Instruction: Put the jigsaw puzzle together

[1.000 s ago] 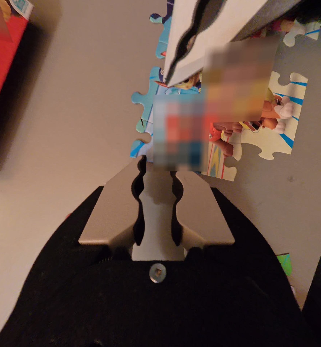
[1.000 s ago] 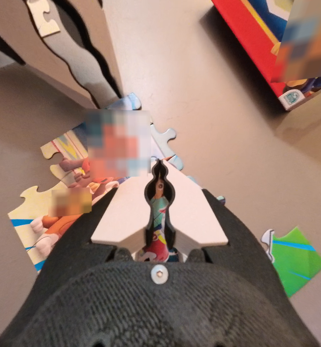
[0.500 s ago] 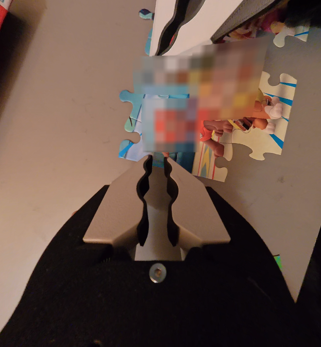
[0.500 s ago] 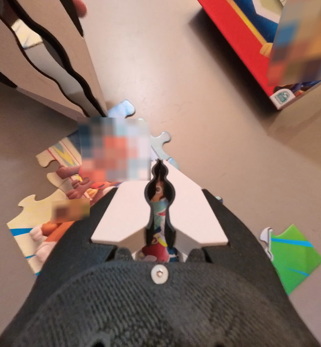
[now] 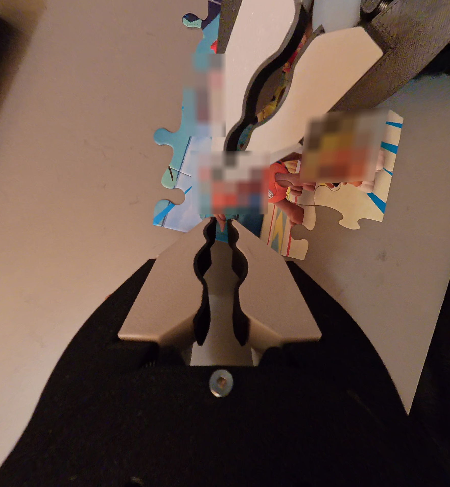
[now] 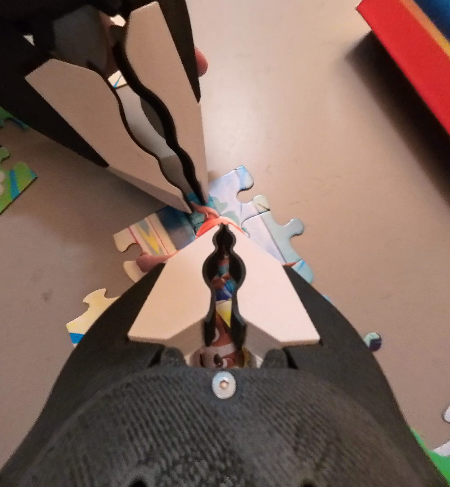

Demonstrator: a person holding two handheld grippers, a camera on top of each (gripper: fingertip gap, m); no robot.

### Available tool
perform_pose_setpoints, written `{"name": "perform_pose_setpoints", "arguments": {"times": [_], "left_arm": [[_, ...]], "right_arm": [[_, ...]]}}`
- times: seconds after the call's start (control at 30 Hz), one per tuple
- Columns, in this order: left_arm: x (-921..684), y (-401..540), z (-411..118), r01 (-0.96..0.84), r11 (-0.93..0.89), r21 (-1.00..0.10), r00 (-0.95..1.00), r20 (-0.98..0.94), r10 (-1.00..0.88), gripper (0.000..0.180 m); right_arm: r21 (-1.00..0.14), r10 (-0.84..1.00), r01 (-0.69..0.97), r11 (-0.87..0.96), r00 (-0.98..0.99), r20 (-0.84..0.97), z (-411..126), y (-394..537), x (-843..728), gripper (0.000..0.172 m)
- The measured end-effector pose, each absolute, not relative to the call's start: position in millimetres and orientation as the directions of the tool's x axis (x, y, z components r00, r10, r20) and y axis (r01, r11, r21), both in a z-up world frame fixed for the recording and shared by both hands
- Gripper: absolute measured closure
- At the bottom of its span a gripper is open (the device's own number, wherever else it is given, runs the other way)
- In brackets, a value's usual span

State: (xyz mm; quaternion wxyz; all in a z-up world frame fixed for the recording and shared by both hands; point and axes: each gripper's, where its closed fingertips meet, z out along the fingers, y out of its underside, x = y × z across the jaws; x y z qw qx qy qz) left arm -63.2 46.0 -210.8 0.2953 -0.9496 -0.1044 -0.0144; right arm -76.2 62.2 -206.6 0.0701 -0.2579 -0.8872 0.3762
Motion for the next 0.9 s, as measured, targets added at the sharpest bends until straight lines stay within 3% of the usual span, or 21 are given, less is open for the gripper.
{"name": "perform_pose_setpoints", "arguments": {"times": [0.1, 0.27, 0.4, 0.57, 0.63, 0.77, 0.9], "left_arm": [[-63.4, 46.1, -210.7, 0.219, -0.796, -0.564, 0.975, 0.099, 0.198, 0.174], [-64.8, 46.0, -210.9, 0.233, -0.790, -0.566, 0.972, 0.108, 0.209, 0.176], [-75.6, 44.9, -211.1, 0.246, -0.782, -0.572, 0.965, 0.065, 0.256, 0.176], [-93.5, 39.9, -211.2, 0.291, -0.766, -0.573, 0.942, 0.033, 0.333, 0.178], [-92.9, 40.8, -211.2, 0.301, -0.759, -0.577, 0.940, 0.048, 0.336, 0.180], [-92.9, 40.7, -211.4, 0.302, -0.756, -0.580, 0.940, 0.050, 0.337, 0.180], [-92.8, 40.6, -211.5, 0.322, -0.749, -0.579, 0.935, 0.071, 0.347, 0.180]], "right_arm": [[-0.714, 0.432, 0.375, 0.591, -0.895, -0.113, -206.5, 49.7, -62.2, 0.172], [-0.727, 0.569, 0.409, 0.552, -0.822, -0.030, -206.3, 68.6, -91.0, 0.172], [-0.729, 0.482, 0.441, 0.524, -0.859, -0.173, -206.0, 53.4, -71.7, 0.172], [-0.720, 0.672, 0.468, 0.512, -0.741, -0.004, -206.4, 97.6, -107.6, 0.172], [-0.717, 0.697, 0.504, 0.481, -0.716, -0.035, -206.3, 104.9, -109.3, 0.172], [-0.738, 0.622, 0.505, 0.447, -0.769, -0.149, -205.9, 76.6, -97.7, 0.172], [-0.731, 0.617, 0.461, 0.504, -0.784, -0.069, -206.5, 74.1, -103.2, 0.172]]}}
